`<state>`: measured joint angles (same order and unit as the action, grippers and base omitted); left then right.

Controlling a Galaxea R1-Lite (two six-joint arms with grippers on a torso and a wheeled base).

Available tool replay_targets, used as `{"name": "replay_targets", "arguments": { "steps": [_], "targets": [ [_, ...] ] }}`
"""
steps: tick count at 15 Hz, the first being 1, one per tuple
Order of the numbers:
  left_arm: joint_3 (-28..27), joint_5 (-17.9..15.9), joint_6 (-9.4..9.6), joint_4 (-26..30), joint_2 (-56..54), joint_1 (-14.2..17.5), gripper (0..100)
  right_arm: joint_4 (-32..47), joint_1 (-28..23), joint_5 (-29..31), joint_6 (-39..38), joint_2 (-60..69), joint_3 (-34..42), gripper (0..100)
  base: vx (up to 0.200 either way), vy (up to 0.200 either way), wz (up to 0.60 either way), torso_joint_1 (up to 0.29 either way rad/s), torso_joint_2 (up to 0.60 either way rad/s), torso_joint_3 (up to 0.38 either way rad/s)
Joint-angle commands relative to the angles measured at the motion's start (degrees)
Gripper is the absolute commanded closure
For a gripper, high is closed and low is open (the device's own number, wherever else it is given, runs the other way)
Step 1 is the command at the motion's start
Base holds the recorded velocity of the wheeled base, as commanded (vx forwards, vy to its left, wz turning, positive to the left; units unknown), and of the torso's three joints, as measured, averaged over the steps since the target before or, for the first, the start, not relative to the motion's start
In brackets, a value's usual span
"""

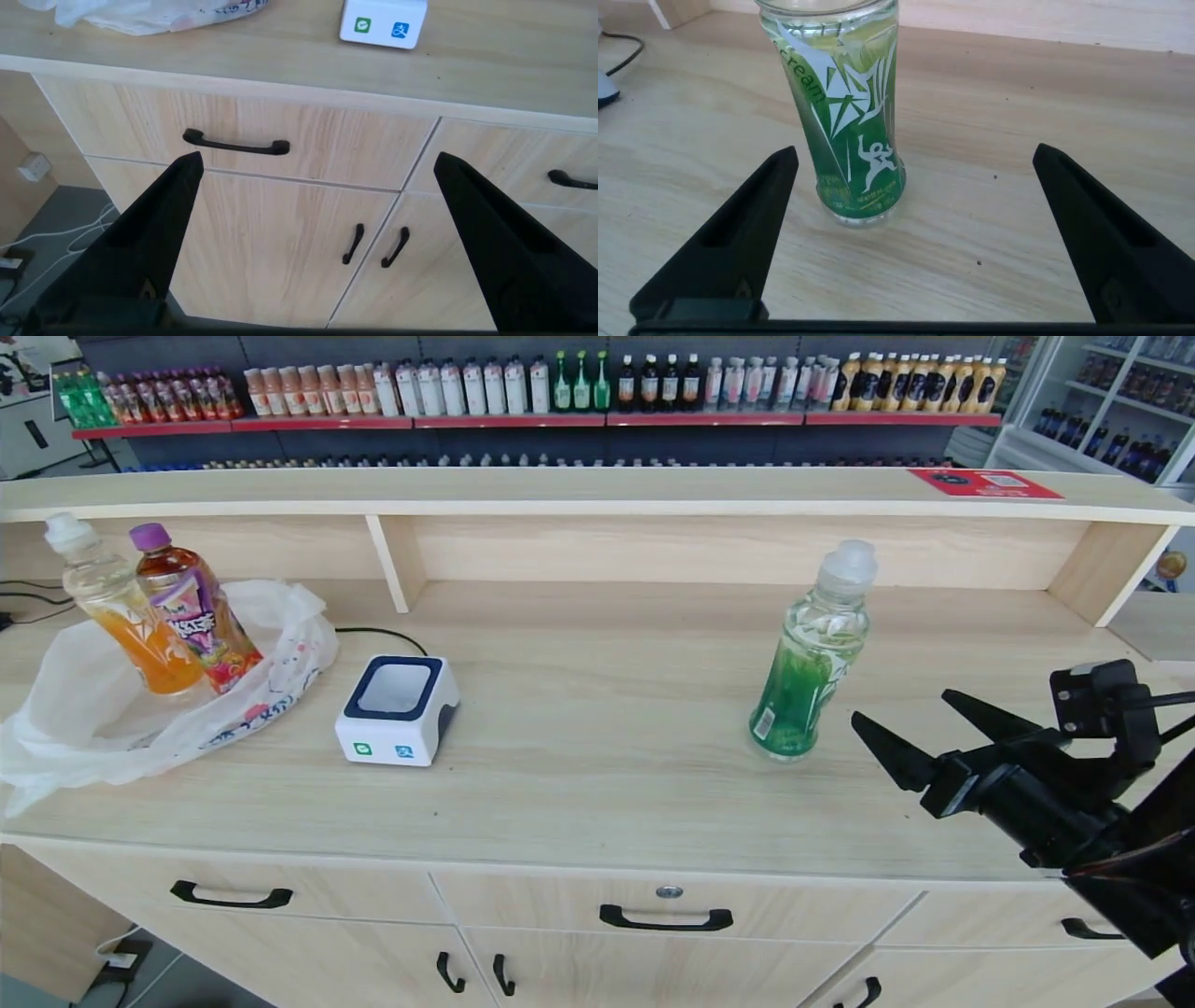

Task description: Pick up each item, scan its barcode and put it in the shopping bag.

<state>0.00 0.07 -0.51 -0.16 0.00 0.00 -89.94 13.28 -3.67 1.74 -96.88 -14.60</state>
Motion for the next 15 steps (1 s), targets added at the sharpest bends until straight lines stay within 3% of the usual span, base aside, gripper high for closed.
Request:
{"name": "replay_targets", "arguments": {
  "steps": [1,4,8,15],
  "targets": [
    [0.0,0.01,-0.02,-0.02,0.0,0.0,0,-0.06,0.7,-0.02,0.01,-1.91,-1.04,0,0.0,0.0,0.0,0.0,0.0,0.0],
    [0.0,0.1,-0.02,-0.02,0.0,0.0,0,-0.06,4.57,0.07,0.01,-3.58,-2.71,0,0.0,0.0,0.0,0.0,0.0,0.0],
    [0.0,0.01,-0.02,-0.02,0.0,0.0,0,-0.06,5.62,5.6,-0.78,-6.83,-5.96,0,0.0,0.0,0.0,0.0,0.0,0.0],
    [0.0,0.01,0.07,-0.02,0.0,0.0,0,-0.06,11.95,15.1,-4.29,-12.98,-13.96,0,0.0,0.0,0.0,0.0,0.0,0.0]
  ]
}}
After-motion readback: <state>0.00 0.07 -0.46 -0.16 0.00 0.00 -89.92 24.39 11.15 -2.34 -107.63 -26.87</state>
